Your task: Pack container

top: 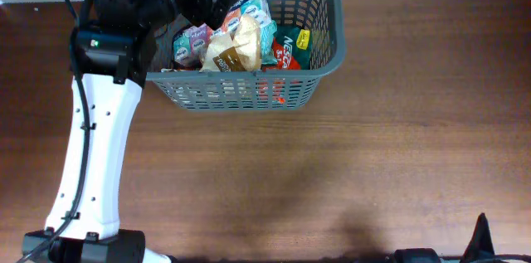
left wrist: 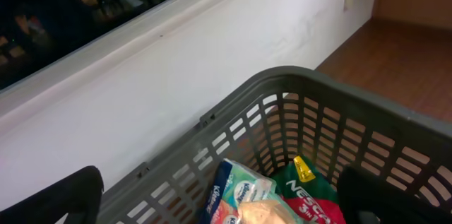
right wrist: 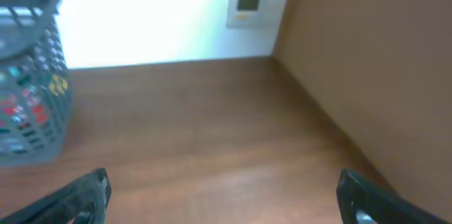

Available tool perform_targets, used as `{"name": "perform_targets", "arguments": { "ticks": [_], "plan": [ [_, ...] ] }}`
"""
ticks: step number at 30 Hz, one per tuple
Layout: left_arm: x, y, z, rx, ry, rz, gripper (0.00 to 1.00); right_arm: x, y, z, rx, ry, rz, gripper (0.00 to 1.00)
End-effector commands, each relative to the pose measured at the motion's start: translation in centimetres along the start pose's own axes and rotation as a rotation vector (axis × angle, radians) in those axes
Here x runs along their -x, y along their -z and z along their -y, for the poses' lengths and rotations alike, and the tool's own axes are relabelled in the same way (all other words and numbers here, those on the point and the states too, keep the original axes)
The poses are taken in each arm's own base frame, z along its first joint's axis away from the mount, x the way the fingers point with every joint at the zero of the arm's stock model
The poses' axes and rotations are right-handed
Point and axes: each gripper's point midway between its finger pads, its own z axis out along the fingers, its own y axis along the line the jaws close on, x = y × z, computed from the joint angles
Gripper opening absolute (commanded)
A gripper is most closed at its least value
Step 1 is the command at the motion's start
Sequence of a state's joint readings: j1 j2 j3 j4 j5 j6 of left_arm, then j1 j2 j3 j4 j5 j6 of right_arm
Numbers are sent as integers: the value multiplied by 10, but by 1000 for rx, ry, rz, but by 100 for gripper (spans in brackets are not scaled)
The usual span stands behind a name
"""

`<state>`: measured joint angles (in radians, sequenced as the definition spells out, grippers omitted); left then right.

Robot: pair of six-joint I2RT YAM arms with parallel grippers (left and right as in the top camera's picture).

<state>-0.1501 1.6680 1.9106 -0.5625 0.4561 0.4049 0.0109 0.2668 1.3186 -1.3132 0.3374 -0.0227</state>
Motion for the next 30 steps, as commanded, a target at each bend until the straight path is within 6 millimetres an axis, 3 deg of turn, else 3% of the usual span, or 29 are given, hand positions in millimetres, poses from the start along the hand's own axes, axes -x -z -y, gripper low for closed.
{"name": "perform_targets", "arguments": {
  "ticks": [1, 8, 15, 18, 24, 30],
  "plan": [
    [10, 7, -3, 19, -24, 19, 99, 12, 4, -6, 49, -33, 57, 99],
    [9, 7, -3, 19, -24, 18, 99, 19, -12, -29, 156, -35, 89, 99],
    [9, 7, -3, 19, -23, 18, 99, 70, -29, -78, 385, -64, 328, 99],
    [9, 7, -3, 19, -23, 18, 99, 76, -28, -99, 502, -49, 375, 99],
    [9, 7, -3, 19, -23, 18, 99, 70, -37, -89, 428, -43, 348, 99],
    [10, 7, -3, 19, -24, 18, 99, 79, -39, -84, 393, -56, 392, 99]
  ]
}}
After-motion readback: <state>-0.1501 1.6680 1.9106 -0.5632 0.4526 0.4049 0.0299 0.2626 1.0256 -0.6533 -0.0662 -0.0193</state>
